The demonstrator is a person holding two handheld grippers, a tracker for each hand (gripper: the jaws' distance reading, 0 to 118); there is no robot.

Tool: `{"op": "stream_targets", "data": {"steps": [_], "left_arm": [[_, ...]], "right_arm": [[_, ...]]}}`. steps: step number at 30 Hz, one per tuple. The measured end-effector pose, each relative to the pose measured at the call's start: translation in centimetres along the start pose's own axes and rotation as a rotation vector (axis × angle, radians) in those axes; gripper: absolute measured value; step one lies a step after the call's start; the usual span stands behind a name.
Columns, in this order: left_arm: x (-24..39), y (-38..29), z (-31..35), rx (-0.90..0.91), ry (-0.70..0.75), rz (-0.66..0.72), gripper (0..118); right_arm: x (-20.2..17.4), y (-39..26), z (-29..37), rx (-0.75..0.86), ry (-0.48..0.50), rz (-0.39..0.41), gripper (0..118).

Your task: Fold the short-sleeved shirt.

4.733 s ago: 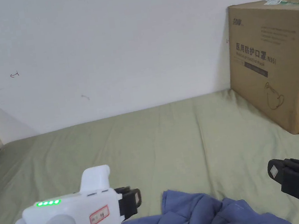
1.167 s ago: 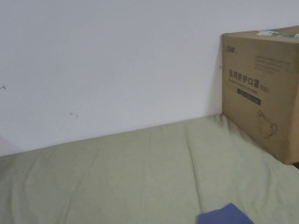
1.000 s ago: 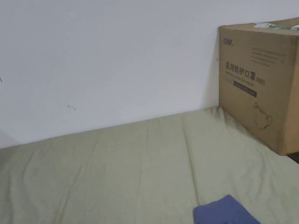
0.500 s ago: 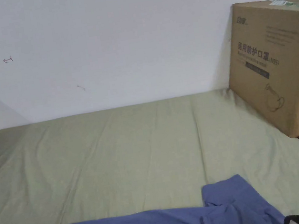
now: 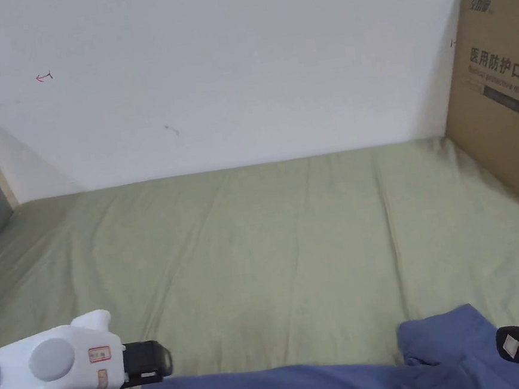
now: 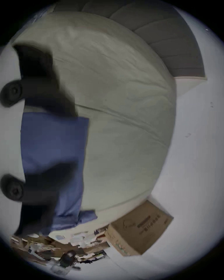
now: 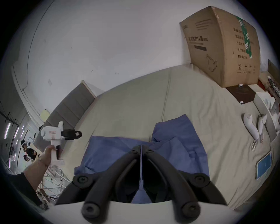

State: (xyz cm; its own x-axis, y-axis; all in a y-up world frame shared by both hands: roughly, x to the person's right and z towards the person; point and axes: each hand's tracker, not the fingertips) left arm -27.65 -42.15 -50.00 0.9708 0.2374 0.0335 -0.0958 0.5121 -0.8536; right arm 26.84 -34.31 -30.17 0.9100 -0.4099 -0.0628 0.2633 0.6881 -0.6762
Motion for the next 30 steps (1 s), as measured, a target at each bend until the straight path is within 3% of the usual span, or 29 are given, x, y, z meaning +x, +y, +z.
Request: {"op": "stream_targets", "data": {"steps": [6,7,9,10,11,12,13,14,15,16,17,18,19,20,23,30], "left_arm": [[-1.1,-0.8,-8.6,-0.166,0.093,-0.060,118],[-1.0,-1.3,-9.3,-0.200,0.090,-0.094,118],[-0.3,-2.3,-10.4,-0.201,0.134,-0.209,117],[-0.1,-2.5,-10.2,-0.192,0.134,-0.179,110],[-0.1,-2.2,-10.1,-0.186,0.148,-0.149,96],[0.2,-2.0,-10.0,-0.194,0.155,-0.153,68],[0.6,-2.1,-9.4,-0.184,0.168,-0.181,19],[1.1,-2.3,-8.5,-0.157,0.177,-0.226,2],[2.5,-2.8,-6.4,-0.119,0.182,-0.265,1],[3.2,-3.1,-5.2,-0.080,0.164,-0.291,1],[3.8,-3.4,-4.1,-0.066,0.154,-0.316,1],[4.3,-3.6,-3.3,-0.086,0.119,-0.331,1],[4.6,-3.5,-1.6,-0.069,0.082,-0.321,2],[4.9,-3.8,-0.3,-0.051,0.061,-0.317,1],[5.3,-3.8,2.7,-0.018,0.042,-0.318,1],[5.5,-4.2,7.3,0.047,0.026,-0.297,1]], "right_arm": [[3.2,0.4,-1.4,-0.088,0.056,-0.156,1],[3.5,0.4,-1.7,-0.112,0.038,-0.151,1],[3.8,0.7,-2.3,-0.149,-0.038,-0.051,1],[3.9,0.8,-2.5,-0.153,-0.068,0.000,1],[4.2,1.0,-2.7,-0.154,-0.094,0.034,1],[4.5,1.2,-3.1,-0.159,-0.126,0.046,1],[5.1,1.5,-3.5,-0.165,-0.151,0.049,1],[5.9,1.8,-3.9,-0.171,-0.152,0.039,1],[6.8,2.1,-4.2,-0.174,-0.140,0.022,2],[8.3,2.4,-4.8,-0.182,-0.130,-0.010,20],[9.2,2.8,-5.4,-0.193,-0.131,-0.031,20],[9.8,3.3,-6.1,-0.209,-0.140,-0.040,34],[10.3,3.8,-7.0,-0.240,-0.180,-0.040,83],[10.7,4.4,-8.1,-0.277,-0.204,-0.038,103],[13.0,5.3,-11.9,-0.392,-0.199,-0.090,102],[16.2,5.7,-19.8,-0.494,-0.395,-0.104,101]]}}
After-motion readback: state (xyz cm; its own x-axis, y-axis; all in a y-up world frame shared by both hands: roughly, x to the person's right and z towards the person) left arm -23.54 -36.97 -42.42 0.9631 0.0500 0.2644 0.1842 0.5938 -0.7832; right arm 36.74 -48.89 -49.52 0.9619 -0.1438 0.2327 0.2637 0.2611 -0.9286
